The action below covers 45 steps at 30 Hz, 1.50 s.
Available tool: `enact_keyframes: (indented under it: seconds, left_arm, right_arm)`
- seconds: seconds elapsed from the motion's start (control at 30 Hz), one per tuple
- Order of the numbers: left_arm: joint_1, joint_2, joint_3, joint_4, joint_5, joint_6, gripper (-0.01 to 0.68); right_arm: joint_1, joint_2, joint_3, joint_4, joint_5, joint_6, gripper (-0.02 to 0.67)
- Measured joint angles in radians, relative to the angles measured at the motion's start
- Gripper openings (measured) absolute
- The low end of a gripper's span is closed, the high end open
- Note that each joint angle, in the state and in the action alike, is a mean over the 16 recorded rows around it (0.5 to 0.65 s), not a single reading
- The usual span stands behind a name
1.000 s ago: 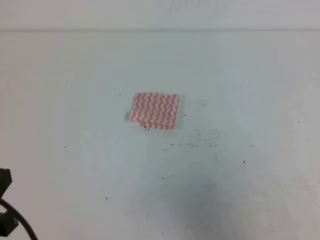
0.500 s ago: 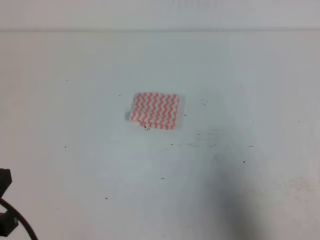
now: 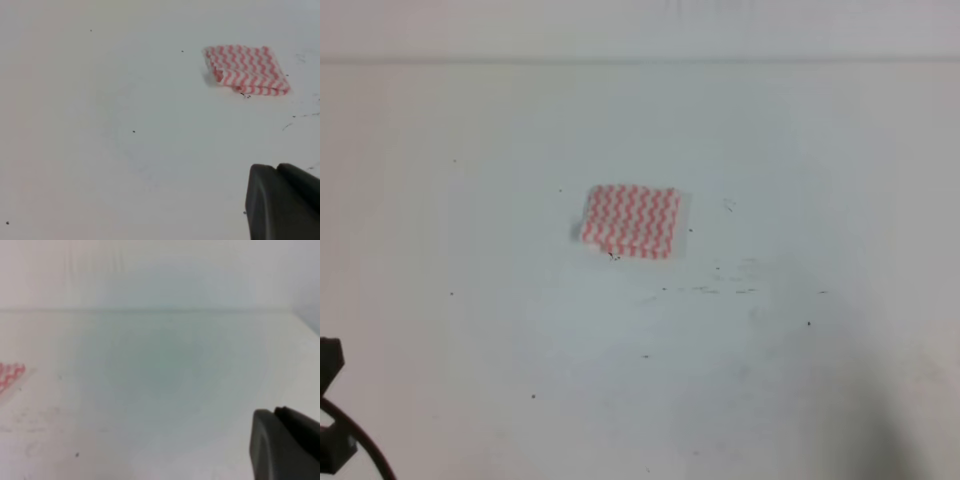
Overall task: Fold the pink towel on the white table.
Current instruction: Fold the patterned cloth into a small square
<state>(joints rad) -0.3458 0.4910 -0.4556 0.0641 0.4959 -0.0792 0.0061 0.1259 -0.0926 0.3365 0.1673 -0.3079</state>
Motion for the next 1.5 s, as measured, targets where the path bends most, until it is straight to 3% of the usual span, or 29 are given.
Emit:
enact_keyframes:
  seconds: [0.2,0.33,1.2,1.33,1.5]
  left_arm:
    - [0.000,-0.001,0.001,0.002,-0.001,0.000,-0.001]
    - [0.000,-0.001,0.003,0.002,0.001,0.000,-0.001]
    - [0.000,0.003,0.010,0.013,-0.017,-0.005,-0.001]
    - [0.002,0.005,0.038,0.016,-0.114,-0.022,-0.001]
    - [0.025,-0.017,0.140,0.008,-0.367,-0.044,-0.001]
  right_arm:
    - [0.000,-0.068,0.071,-0.213,0.068,0.295,-0.018]
    - [0.000,-0.104,0.090,-0.267,0.100,0.372,-0.018]
    - [0.000,-0.113,0.103,-0.273,0.108,0.390,-0.018]
    - [0.000,-0.118,0.103,-0.273,0.108,0.390,-0.018]
    - [0.000,-0.120,0.103,-0.273,0.108,0.390,-0.018]
